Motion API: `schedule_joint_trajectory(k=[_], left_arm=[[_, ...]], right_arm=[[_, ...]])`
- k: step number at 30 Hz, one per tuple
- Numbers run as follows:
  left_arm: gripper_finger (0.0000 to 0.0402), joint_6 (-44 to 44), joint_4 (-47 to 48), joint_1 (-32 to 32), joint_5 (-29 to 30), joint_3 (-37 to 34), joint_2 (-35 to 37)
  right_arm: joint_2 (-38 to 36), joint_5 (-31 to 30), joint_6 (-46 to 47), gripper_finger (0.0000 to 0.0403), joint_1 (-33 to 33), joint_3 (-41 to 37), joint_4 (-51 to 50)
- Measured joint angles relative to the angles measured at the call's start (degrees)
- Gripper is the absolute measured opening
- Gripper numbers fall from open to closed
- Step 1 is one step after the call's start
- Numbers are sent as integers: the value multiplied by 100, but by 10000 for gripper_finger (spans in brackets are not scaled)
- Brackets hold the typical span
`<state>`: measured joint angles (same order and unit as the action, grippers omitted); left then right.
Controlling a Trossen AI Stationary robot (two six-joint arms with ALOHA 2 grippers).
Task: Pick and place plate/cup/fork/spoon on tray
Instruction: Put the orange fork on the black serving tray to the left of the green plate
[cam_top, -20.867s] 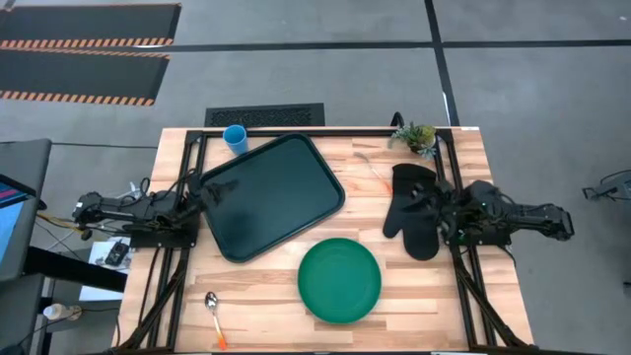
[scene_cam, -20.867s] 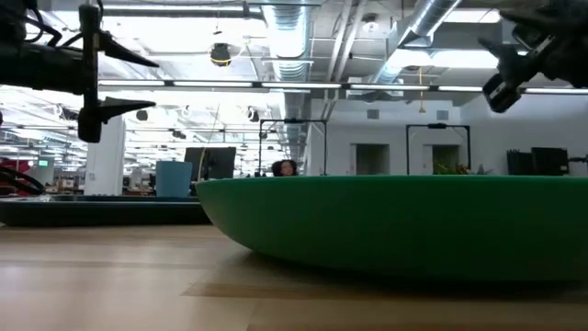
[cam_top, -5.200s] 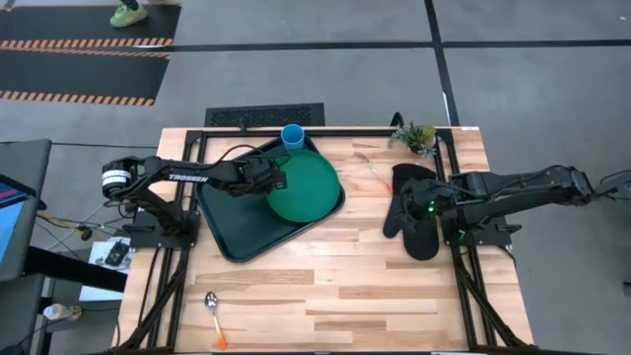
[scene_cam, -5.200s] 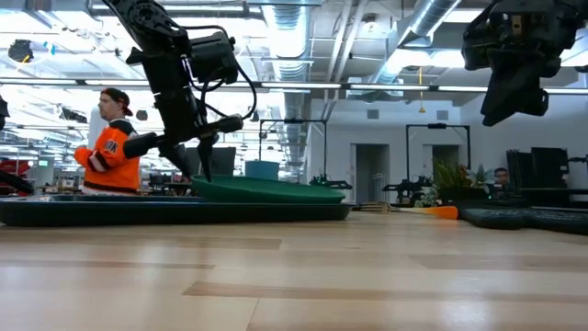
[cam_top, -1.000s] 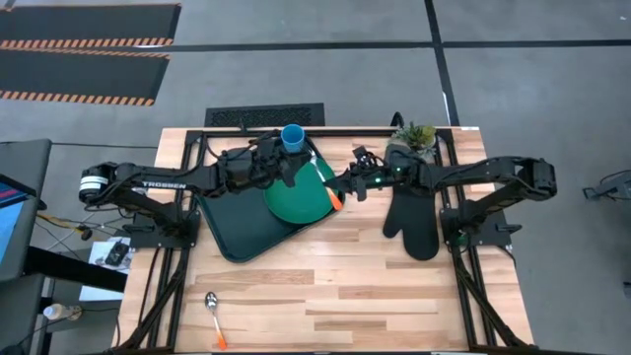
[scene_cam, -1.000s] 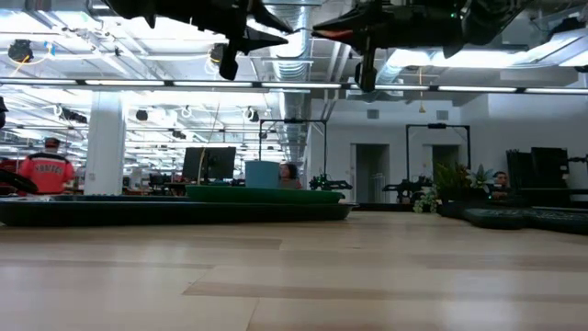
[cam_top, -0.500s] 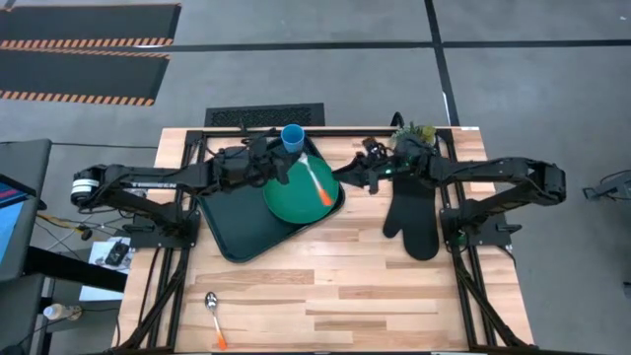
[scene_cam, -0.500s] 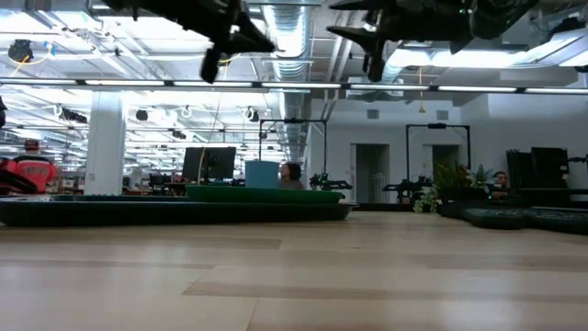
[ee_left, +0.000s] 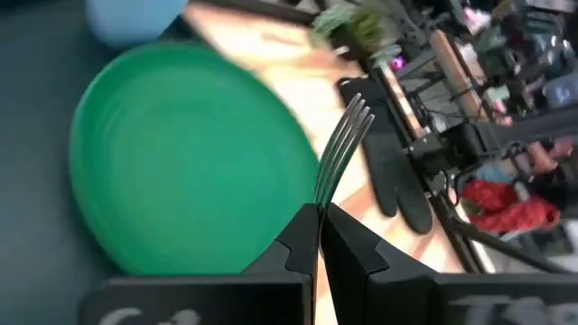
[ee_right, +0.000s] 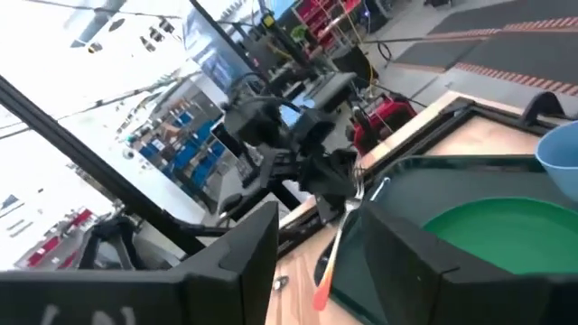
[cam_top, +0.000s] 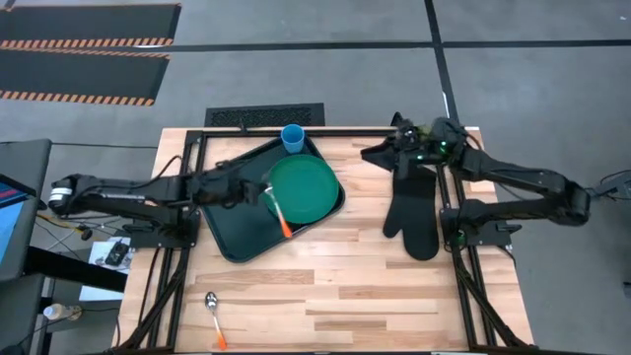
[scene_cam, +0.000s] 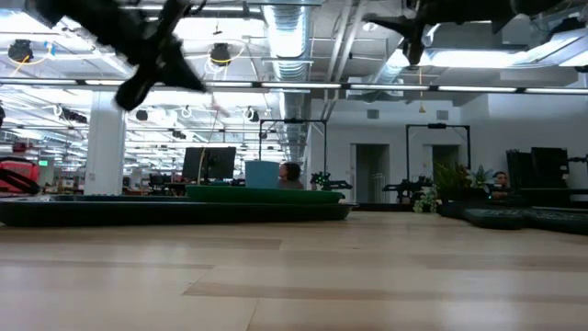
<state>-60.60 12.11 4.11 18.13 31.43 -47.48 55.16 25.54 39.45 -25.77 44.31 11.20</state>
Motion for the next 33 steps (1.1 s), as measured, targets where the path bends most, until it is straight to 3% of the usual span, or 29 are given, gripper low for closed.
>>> schedule_joint_trajectory(k=[6,13,25,33], left_arm=[[0,-1076,-132,-14,185,-1155,933],[0,-1458,1039,62,379,-1310,1358],[0,-1493,2185,379,20,-1313,1243],[0,-1255,2129,646,-93,-1310,817]], right_arm=[[-180,-9,-135,172,1,0,-272],[-76,-9,-242,173,1,-2,-397],[44,-11,-389,169,1,-4,-453],[42,-11,-397,166,1,-4,-503]])
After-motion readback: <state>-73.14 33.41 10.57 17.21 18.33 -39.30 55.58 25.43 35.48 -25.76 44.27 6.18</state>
